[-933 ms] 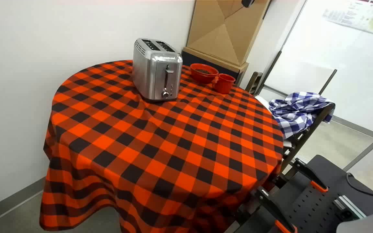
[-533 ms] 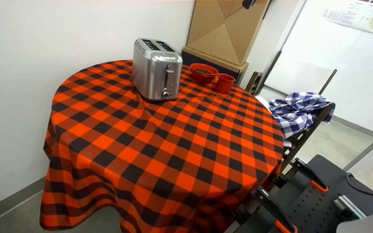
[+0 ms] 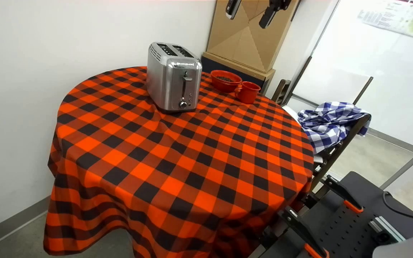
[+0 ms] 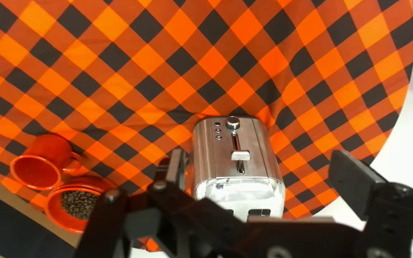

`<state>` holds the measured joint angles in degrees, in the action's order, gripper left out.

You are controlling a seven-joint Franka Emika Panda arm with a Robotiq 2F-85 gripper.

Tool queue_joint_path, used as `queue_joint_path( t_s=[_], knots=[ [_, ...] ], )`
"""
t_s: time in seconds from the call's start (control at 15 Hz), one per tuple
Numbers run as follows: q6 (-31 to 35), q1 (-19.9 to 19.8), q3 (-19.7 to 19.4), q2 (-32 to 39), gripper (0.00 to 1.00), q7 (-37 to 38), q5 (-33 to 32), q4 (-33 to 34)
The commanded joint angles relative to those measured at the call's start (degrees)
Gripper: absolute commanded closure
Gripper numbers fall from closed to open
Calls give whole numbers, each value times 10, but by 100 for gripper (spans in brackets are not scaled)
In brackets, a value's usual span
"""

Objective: Push down the switch of the toaster

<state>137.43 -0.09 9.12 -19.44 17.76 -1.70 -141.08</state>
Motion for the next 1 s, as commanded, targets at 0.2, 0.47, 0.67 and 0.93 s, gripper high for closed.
queue_joint_path(
  t_s=[0.2,0.47,0.67,0.93],
  knots=[
    [49,7,-41,102,48,-74,17,23],
    [51,3,-51,165,79,-100,-11,56],
    [65,1,-56,210,100,-87,-63,84],
    [104,7,-71,267,100,-51,-149,124]
  ],
)
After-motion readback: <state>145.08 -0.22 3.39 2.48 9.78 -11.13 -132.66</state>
